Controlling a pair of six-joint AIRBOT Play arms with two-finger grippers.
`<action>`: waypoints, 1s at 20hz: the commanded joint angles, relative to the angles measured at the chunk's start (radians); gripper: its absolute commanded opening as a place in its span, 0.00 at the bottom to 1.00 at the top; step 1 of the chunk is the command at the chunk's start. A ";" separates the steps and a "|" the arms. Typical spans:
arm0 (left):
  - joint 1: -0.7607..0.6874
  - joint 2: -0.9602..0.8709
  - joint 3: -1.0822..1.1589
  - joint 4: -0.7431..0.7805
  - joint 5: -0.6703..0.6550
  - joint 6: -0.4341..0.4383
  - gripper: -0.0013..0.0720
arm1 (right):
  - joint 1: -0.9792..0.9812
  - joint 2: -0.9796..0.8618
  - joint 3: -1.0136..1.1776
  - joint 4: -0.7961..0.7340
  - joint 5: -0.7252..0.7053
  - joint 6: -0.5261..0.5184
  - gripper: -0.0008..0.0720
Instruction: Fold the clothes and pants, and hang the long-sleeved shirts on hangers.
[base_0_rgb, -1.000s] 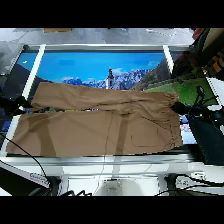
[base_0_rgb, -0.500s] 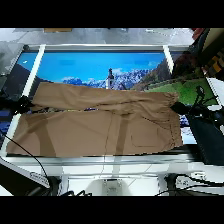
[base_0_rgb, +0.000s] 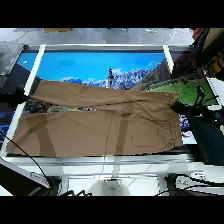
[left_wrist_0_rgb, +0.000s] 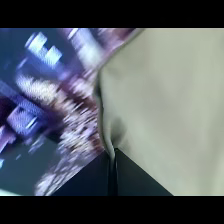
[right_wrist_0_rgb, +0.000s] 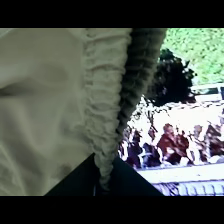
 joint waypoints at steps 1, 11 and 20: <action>0.002 0.015 0.128 -0.018 -0.005 0.001 0.03 | 0.000 0.001 0.001 0.022 -0.025 0.000 0.06; 0.013 0.049 0.205 0.203 -0.151 0.090 0.03 | 0.001 0.001 0.001 0.049 -0.096 0.001 0.06; 0.014 0.011 0.201 0.540 -0.285 0.143 0.04 | 0.001 0.000 0.001 0.048 -0.066 0.001 0.06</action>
